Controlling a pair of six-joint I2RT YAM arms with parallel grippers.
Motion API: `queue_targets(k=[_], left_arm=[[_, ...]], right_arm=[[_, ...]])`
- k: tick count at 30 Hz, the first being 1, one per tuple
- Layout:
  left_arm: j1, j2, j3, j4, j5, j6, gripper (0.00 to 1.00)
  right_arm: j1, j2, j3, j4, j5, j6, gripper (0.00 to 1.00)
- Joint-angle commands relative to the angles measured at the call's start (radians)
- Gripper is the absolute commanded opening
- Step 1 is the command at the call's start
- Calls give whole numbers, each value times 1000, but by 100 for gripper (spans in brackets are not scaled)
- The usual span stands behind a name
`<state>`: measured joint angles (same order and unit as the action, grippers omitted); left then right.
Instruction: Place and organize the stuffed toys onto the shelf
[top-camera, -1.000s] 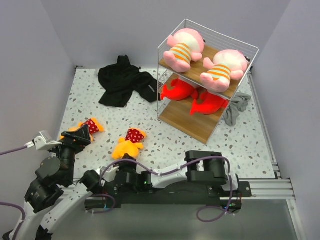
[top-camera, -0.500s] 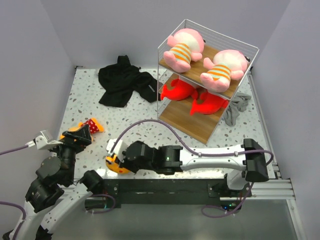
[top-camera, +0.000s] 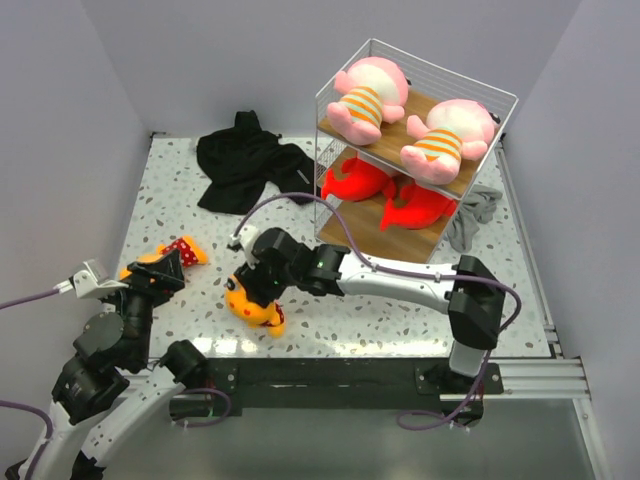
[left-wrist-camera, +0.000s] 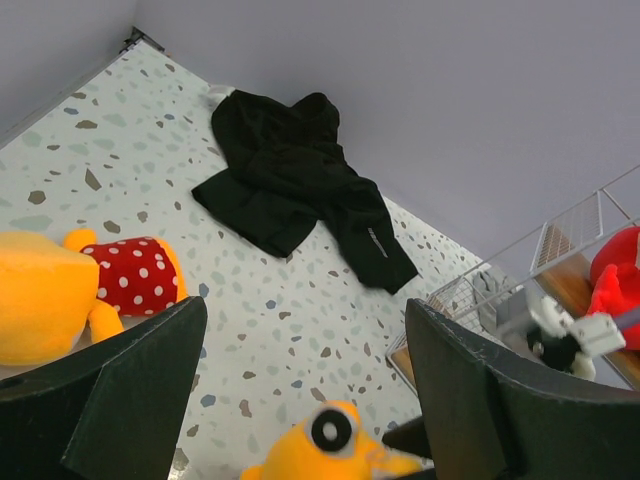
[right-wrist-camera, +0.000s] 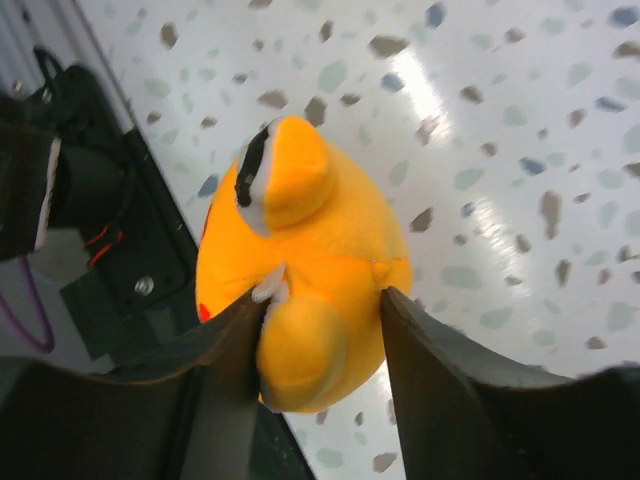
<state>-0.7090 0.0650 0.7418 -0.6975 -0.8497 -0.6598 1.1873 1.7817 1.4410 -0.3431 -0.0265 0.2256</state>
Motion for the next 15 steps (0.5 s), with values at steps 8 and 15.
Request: queue_targets(k=[8, 15], left_arm=[[-1, -2, -1, 7, -20, 5, 85], [-1, -8, 2, 9, -22, 5, 85]], right_arm=[[-75, 182, 314, -181, 307, -126, 72], [-69, 122, 259, -150, 370, -187, 79]])
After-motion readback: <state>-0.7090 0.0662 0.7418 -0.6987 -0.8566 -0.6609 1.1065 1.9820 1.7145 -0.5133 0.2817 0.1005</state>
